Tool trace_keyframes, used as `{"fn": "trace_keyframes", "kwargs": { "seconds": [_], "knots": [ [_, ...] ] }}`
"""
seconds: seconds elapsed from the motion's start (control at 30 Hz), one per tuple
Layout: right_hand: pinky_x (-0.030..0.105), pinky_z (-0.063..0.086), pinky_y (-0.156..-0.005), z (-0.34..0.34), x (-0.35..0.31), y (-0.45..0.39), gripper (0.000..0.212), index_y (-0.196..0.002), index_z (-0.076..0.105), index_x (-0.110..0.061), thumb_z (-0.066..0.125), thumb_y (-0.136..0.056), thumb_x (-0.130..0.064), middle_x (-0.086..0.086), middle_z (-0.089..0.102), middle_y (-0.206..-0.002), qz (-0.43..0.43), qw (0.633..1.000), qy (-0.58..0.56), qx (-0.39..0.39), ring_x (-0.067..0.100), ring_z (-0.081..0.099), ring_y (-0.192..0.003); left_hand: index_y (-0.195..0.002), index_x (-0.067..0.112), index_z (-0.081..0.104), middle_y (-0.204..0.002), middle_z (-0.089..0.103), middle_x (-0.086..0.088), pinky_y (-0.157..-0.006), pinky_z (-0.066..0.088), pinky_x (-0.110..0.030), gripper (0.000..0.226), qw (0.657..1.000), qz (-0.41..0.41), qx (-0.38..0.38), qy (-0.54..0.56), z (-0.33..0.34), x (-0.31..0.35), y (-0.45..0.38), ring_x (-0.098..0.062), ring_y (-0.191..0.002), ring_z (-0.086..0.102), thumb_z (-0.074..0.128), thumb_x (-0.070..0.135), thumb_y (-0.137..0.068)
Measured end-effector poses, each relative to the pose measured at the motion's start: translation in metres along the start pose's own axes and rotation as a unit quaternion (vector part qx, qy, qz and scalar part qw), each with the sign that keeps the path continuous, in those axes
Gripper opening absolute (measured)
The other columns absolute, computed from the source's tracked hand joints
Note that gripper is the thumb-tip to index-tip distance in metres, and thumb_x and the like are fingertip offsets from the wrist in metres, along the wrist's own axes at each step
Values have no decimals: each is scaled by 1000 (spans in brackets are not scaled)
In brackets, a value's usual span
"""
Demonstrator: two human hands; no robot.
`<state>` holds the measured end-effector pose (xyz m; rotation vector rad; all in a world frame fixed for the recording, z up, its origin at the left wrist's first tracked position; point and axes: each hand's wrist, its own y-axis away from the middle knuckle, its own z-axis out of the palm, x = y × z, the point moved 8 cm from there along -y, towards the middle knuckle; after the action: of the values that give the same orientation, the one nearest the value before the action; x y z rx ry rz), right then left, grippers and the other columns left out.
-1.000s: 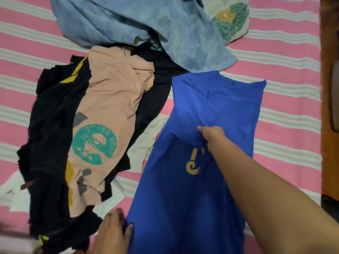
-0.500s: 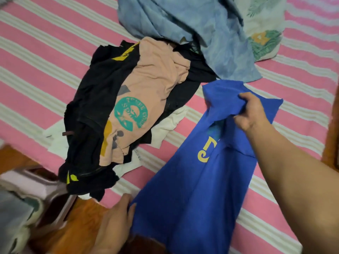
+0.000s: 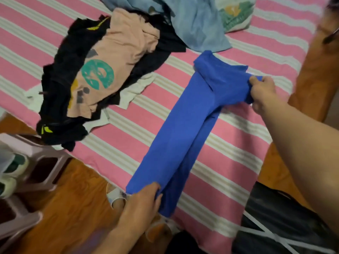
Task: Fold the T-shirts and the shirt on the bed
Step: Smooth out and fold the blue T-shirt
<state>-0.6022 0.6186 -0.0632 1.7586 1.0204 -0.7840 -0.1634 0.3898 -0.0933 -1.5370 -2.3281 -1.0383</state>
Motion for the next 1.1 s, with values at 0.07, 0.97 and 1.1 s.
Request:
{"fn": "trace_keyframes", "kwargs": {
  "seconds": [0.07, 0.97, 1.1],
  "knots": [
    [29, 54, -56, -13, 38, -17, 16, -83, 47, -22, 56, -95, -25, 2, 60, -89, 26, 1000, 0, 7, 16, 61, -75, -111, 29, 46, -104, 64, 4, -73, 40, -40, 13, 998, -25, -51, -35, 40, 14, -6, -24, -95, 64, 42, 40, -105],
    [33, 44, -67, 73, 289, 335, 19, -91, 53, -25, 69, -91, -36, -7, 61, -87, 114, 953, 224, -171, 13, 58, -78, -122, 24, 54, -111, 53, -6, -75, 52, -35, 36, 929, 190, -166, -271, 23, -112, -41, -30, -94, 59, 55, 34, -87],
    [32, 37, -66, 78, 281, 346, 19, -80, 54, -24, 64, -95, -31, -10, 54, -80, 119, 950, 268, -107, 16, 54, -77, -121, 26, 52, -113, 50, -3, -75, 57, -39, 42, 951, 178, -140, -211, 11, -113, -32, -28, -92, 61, 37, 43, -86]
  ]
}}
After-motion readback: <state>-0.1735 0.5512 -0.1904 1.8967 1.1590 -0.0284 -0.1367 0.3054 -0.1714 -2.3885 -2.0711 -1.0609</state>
